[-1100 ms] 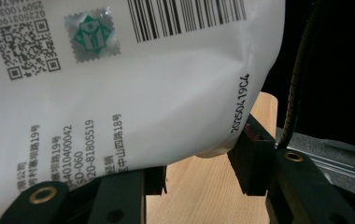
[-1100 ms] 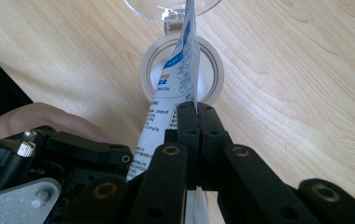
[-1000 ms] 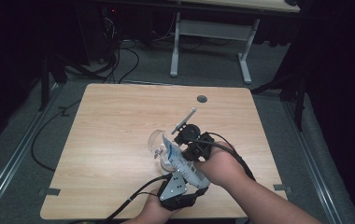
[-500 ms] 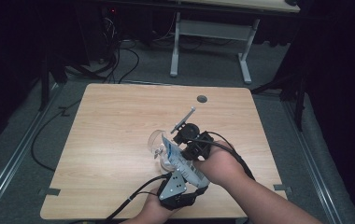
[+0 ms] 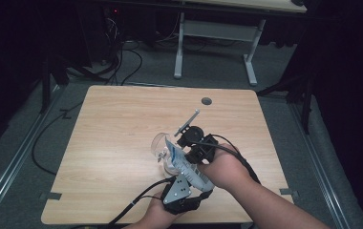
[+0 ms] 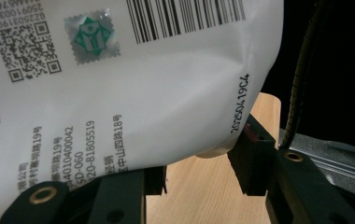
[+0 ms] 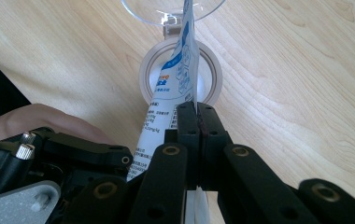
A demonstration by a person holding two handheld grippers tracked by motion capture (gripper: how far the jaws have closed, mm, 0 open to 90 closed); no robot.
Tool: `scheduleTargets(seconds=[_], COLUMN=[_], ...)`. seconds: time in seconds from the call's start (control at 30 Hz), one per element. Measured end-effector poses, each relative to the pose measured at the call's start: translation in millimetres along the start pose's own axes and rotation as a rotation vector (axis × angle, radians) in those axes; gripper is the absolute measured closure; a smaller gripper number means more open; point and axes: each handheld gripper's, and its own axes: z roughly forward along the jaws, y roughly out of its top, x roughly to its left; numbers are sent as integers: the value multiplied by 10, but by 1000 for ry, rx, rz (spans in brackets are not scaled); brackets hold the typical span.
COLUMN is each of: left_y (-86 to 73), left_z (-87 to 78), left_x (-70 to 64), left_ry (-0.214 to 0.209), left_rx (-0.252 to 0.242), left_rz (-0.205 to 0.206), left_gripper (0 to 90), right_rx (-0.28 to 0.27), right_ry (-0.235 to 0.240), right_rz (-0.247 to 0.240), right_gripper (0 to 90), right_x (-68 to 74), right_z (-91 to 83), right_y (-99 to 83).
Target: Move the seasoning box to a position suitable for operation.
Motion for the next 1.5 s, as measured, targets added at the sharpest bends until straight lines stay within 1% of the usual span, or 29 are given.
scheduleTargets(seconds=[0.23, 0.27, 0.4, 0.73, 1.5], left_y=[1, 1, 1, 14, 25], left_z=[-5, -5, -9, -7, -6], left_x=[-2, -1, -1, 0, 16], left_ry=[2, 3, 4, 8, 13], left_rx=[5, 4, 4, -6, -9], left_rz=[2, 2, 4, -2, -4], left_gripper=[608, 608, 607, 607, 607], right_rx=[1, 0, 0, 2, 3], right_ry=[1, -1, 0, -4, -6], right_rz=[4, -4, -5, -12, -18], right_gripper=[900, 900, 900, 900, 900], right_x=[4, 2, 5, 13, 19], right_z=[3, 2, 2, -2, 1], right_y=[-2, 2, 5, 22, 49])
